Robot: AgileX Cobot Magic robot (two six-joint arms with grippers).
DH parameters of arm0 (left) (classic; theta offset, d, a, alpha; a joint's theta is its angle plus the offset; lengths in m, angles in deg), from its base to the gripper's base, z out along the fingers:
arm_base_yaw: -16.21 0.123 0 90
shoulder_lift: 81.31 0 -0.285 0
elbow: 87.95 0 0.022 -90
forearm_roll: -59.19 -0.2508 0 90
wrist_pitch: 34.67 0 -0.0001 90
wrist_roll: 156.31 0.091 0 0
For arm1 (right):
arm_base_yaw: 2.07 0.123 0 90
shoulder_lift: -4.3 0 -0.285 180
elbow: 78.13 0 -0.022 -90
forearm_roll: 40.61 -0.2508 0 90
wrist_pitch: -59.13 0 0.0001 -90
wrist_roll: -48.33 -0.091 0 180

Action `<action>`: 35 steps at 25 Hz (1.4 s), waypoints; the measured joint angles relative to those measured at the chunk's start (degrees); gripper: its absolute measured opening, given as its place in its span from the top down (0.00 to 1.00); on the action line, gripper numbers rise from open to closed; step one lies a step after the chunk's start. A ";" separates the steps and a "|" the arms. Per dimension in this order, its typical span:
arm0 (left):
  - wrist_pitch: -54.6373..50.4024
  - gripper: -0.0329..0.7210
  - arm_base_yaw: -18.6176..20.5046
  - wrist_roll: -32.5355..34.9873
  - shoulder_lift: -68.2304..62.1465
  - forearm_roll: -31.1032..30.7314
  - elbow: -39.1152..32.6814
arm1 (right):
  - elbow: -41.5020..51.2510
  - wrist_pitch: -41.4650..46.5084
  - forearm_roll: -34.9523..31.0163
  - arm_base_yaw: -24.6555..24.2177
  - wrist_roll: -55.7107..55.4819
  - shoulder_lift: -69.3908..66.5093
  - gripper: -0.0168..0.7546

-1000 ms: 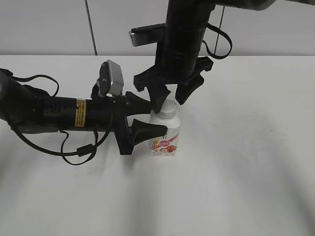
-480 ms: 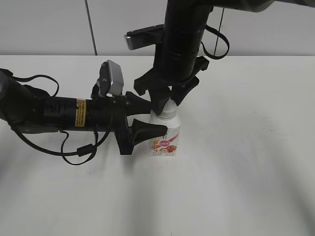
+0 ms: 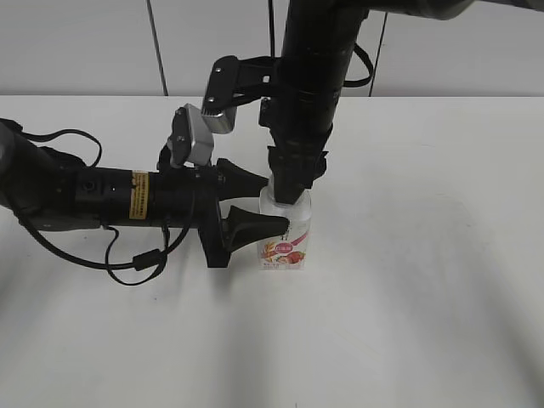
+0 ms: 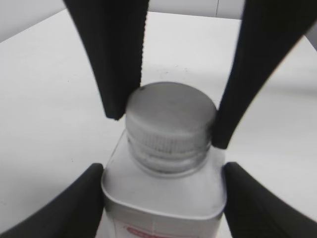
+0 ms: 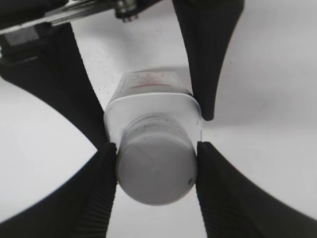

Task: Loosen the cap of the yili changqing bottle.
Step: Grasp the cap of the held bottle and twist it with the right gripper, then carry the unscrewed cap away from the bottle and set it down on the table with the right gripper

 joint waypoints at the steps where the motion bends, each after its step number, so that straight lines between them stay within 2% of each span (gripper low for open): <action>1: 0.00 0.37 0.00 0.00 0.00 0.00 0.00 | 0.00 0.00 0.00 0.00 2.25 0.00 0.47; 9: -0.05 0.37 0.00 -0.20 0.00 0.20 0.00 | -2.71 0.77 0.07 0.00 5.46 0.00 0.47; 20: -0.10 0.37 0.00 -0.20 0.00 0.09 0.00 | -4.00 0.51 0.45 0.00 3.23 4.55 0.48; 24: -0.10 0.37 0.00 -0.20 0.00 0.09 0.00 | -4.40 0.51 1.25 0.00 -13.96 5.87 0.48; 28: -0.10 0.37 0.00 -0.20 0.00 0.09 0.00 | -4.39 0.51 6.75 -0.19 -36.36 6.04 0.48; 31: -0.18 0.37 0.00 -0.20 0.05 0.03 0.00 | -4.39 0.51 7.85 -0.37 -46.22 6.22 0.48; 35: -0.22 0.37 0.00 -0.20 0.05 -0.01 0.00 | -4.39 0.51 6.89 -1.89 -53.66 6.28 0.48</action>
